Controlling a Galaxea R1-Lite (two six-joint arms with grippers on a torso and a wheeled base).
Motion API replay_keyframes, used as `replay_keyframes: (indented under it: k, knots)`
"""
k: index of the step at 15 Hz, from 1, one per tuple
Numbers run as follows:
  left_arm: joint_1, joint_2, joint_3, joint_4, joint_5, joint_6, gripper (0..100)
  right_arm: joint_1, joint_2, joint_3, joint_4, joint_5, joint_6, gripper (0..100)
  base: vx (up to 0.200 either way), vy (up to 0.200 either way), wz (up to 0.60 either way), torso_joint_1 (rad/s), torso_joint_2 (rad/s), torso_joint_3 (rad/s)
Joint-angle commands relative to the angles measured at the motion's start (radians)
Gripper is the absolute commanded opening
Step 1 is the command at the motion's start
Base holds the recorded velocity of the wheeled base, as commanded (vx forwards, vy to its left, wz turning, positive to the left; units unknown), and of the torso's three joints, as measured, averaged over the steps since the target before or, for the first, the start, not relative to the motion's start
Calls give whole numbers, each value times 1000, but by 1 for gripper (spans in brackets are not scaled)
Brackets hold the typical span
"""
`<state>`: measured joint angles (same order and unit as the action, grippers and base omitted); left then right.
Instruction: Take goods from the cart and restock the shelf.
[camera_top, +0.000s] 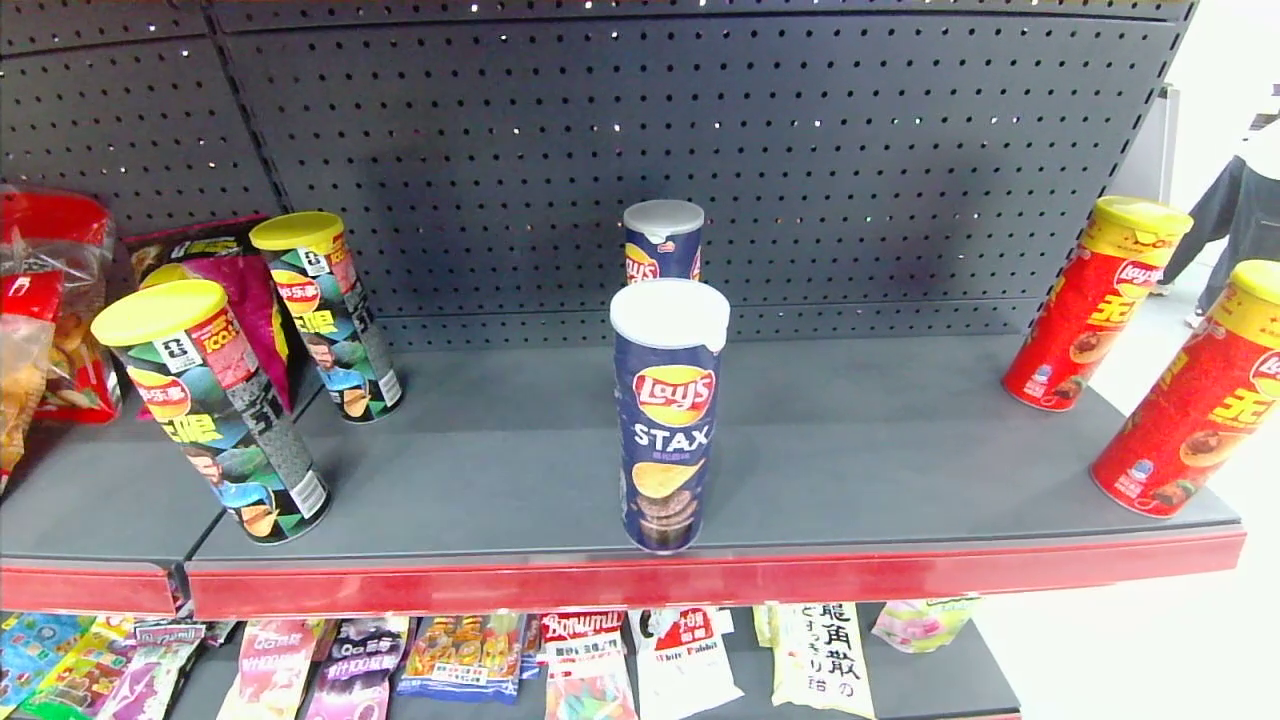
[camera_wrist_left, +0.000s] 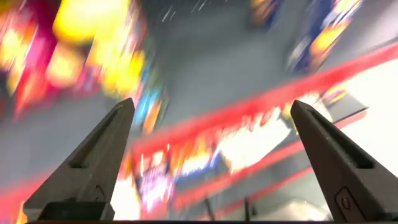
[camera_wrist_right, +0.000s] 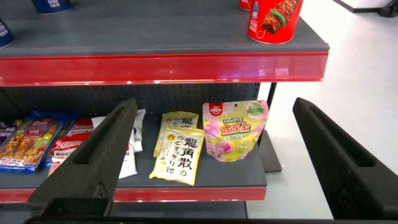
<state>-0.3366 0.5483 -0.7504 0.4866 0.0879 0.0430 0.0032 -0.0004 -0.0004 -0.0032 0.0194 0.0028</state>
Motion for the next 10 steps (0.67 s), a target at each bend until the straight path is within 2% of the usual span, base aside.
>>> replay_keyframes:
  k: [1, 3, 4, 6, 7, 8, 10]
  knots:
    - [200, -274, 149, 124, 46, -34, 100, 0, 0, 0, -1, 1, 0, 100, 0, 0, 0, 0, 0, 0]
    - [334, -344, 229, 124, 67, -34, 100, 0, 0, 0, -1, 1, 0, 100, 0, 0, 0, 0, 0, 0]
    - [364, -398, 276, 116, 52, -34, 100, 0, 0, 0, -1, 1, 0, 100, 0, 0, 0, 0, 0, 0]
    - [341, -548, 378, 79, -46, -34, 100, 0, 0, 0, -1, 1, 0, 100, 0, 0, 0, 0, 0, 0]
    - [341, -548, 384, 47, -59, -74, 100, 0, 0, 0, 0, 1, 0, 100, 0, 0, 0, 0, 0, 0]
    - [341, -548, 398, 23, -63, -100, 100, 0, 0, 0, -1, 1, 0, 100, 0, 0, 0, 0, 0, 0]
    - [341, -548, 476, -10, -34, -83, 100, 0, 0, 0, 0, 1, -1, 100, 0, 0, 0, 0, 0, 0]
